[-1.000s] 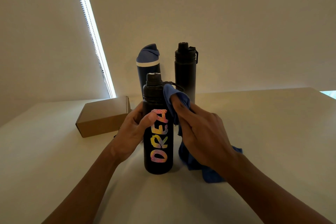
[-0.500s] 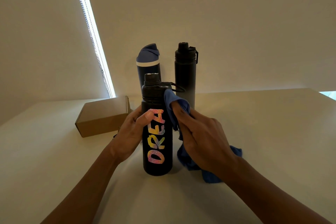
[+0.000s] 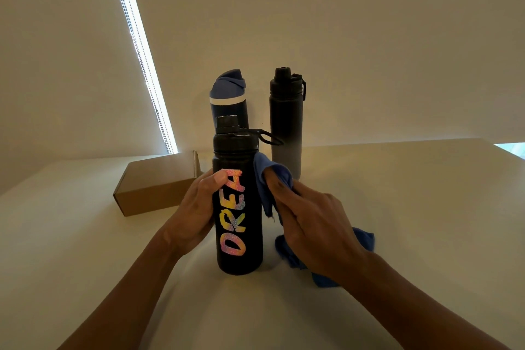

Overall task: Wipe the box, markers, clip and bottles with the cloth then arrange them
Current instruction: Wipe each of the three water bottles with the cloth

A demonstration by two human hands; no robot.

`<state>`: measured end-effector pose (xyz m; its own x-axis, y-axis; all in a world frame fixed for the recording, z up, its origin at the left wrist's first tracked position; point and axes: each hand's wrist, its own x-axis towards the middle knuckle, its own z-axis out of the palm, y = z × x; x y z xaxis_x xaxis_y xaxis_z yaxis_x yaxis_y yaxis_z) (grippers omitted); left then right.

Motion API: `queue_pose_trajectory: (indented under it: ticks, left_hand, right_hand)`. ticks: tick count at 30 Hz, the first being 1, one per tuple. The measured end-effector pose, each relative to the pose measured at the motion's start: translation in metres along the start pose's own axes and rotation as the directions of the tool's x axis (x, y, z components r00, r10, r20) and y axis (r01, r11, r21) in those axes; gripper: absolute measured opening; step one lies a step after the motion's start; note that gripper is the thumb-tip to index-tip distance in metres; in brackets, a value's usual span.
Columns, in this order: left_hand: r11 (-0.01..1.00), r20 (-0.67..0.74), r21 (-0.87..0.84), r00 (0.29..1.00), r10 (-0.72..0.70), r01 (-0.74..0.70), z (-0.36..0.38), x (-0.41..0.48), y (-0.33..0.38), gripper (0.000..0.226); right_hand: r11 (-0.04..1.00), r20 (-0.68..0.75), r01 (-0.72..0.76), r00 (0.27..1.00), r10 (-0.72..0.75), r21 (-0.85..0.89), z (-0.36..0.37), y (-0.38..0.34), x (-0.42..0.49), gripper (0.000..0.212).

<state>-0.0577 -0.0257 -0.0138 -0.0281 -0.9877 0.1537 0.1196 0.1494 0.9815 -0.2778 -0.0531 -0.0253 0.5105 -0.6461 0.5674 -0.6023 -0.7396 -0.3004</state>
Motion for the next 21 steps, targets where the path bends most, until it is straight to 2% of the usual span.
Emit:
queue_pose_trajectory:
  ticks: [4, 7, 9, 10, 11, 13, 16, 17, 20, 21]
  left_hand:
    - [0.999, -0.001, -0.043, 1.000, 0.006, -0.006, 0.004, 0.001, -0.001, 0.094]
    - [0.997, -0.022, -0.061, 0.999, 0.038, -0.039, 0.005, 0.003, -0.003, 0.062]
    - [0.997, -0.023, -0.057, 0.999, 0.048, -0.050, 0.005, 0.004, -0.002, 0.058]
    - [0.997, -0.026, -0.055, 0.998, 0.053, -0.055, 0.006, 0.004, -0.002, 0.063]
    - [0.997, -0.034, -0.050, 0.998, 0.051, -0.053, 0.005, 0.003, -0.002, 0.075]
    - [0.999, -0.036, -0.042, 0.999, 0.028, -0.030, 0.005, 0.003, 0.000, 0.091]
    - [1.000, -0.034, -0.019, 0.999, 0.023, -0.024, 0.005, 0.002, -0.001, 0.075]
    - [1.000, -0.033, -0.019, 0.999, 0.022, -0.023, 0.004, 0.003, -0.002, 0.070]
    - [1.000, -0.033, -0.012, 0.999, 0.026, -0.026, 0.005, 0.003, 0.000, 0.057]
    - [0.999, -0.034, 0.004, 0.999, 0.033, -0.033, 0.006, 0.003, 0.002, 0.053]
  right_hand:
    - [0.998, -0.038, -0.039, 0.998, 0.041, 0.045, -0.004, 0.001, 0.005, 0.074]
    - [0.996, -0.019, -0.051, 0.998, 0.053, 0.079, -0.001, -0.002, 0.015, 0.075]
    - [0.988, 0.092, -0.120, 0.990, 0.111, 0.099, -0.001, -0.001, 0.015, 0.083]
    - [0.984, 0.155, -0.150, 0.979, 0.134, 0.094, -0.001, -0.001, 0.011, 0.082]
    - [0.990, 0.144, -0.128, 0.983, 0.117, 0.067, 0.000, 0.000, 0.008, 0.079]
    - [0.998, 0.019, -0.053, 0.998, 0.052, 0.040, -0.003, -0.002, 0.002, 0.073]
    - [0.996, -0.168, 0.011, 0.986, 0.003, 0.085, -0.007, -0.001, 0.002, 0.049]
    - [0.995, -0.162, -0.003, 0.987, 0.019, 0.097, -0.008, -0.003, 0.006, 0.052]
    - [0.992, 0.031, -0.106, 0.994, 0.104, 0.069, -0.008, -0.005, 0.010, 0.087]
    - [0.992, 0.079, -0.122, 0.990, 0.119, 0.041, -0.006, -0.003, 0.010, 0.092]
